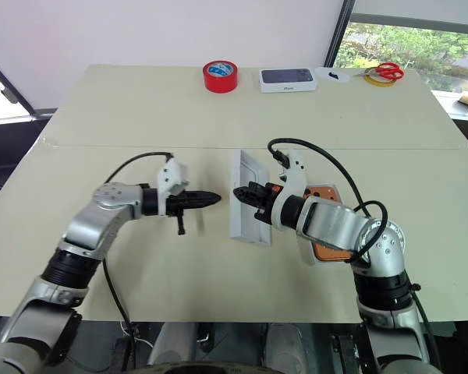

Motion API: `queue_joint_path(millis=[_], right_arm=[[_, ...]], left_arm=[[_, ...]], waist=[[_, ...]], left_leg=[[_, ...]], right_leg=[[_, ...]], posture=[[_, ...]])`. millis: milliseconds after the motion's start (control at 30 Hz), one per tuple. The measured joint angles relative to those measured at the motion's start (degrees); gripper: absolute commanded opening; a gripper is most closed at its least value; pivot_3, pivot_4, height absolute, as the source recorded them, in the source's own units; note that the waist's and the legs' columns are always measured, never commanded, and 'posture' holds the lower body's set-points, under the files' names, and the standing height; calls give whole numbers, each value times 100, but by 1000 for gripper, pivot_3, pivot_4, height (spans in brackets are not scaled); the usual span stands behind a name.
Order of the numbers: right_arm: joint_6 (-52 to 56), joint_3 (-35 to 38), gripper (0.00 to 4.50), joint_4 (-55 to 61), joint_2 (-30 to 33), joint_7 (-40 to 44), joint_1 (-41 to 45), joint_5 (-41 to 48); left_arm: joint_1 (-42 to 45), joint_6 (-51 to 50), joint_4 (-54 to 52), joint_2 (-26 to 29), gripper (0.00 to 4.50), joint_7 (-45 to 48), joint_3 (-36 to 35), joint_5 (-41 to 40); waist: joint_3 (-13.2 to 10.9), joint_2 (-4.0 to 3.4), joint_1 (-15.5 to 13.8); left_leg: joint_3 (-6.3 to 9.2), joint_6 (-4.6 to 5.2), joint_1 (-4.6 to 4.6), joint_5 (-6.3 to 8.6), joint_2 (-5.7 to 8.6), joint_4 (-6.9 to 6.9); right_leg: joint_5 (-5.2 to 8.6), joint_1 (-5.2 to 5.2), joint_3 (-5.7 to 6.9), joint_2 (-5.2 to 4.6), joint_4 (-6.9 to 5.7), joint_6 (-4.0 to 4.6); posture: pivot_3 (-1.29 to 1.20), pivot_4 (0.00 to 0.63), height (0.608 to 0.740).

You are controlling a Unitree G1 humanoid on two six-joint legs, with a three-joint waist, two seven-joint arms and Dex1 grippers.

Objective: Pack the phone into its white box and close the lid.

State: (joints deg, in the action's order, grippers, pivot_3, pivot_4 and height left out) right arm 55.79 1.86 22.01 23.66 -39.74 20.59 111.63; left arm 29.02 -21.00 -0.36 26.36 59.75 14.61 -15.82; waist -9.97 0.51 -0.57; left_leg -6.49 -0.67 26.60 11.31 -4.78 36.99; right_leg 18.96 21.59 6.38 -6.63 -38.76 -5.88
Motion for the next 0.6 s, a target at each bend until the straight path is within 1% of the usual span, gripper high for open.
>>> queue_joint_path(millis=[133, 267, 367, 500, 600], right_arm=[[-37, 39, 27, 71, 198, 183, -438, 11], [26, 136, 27, 90, 841, 460, -548, 118], [61, 320, 930, 87, 1208, 759, -620, 112], [93, 614, 2954, 9, 1718, 1054, -691, 100], [248, 775, 2954, -37, 2463, 1235, -768, 99]], left_arm=[[49, -4, 37, -289, 0, -48, 268, 143], [197, -2, 178, -554, 0, -98, 413, 222], [348, 10, 329, -771, 0, -126, 491, 285], [513, 26, 496, -1072, 0, -133, 508, 288], [576, 53, 558, -1345, 0, -144, 576, 291]], waist=[[0, 0, -3], [0, 0, -22], [0, 0, -16], [0, 0, -16], [0, 0, -27]], left_leg=[[1, 0, -1, 0, 1, 0], [6, 1, -2, 0, 4, 3], [9, 3, -1, 2, 4, 2], [8, 3, -1, 2, 4, 2], [8, 4, 0, 2, 7, 4]], right_leg=[[0, -1, 0, 1, 0, 0], [0, -7, 2, -1, 3, 0], [0, -12, 4, 0, 14, 0], [0, -11, 4, 1, 14, 0], [0, -13, 4, -1, 18, 0]], posture=[[0, 150, 730], [0, 150, 730], [0, 150, 730], [0, 150, 730], [0, 150, 730]])
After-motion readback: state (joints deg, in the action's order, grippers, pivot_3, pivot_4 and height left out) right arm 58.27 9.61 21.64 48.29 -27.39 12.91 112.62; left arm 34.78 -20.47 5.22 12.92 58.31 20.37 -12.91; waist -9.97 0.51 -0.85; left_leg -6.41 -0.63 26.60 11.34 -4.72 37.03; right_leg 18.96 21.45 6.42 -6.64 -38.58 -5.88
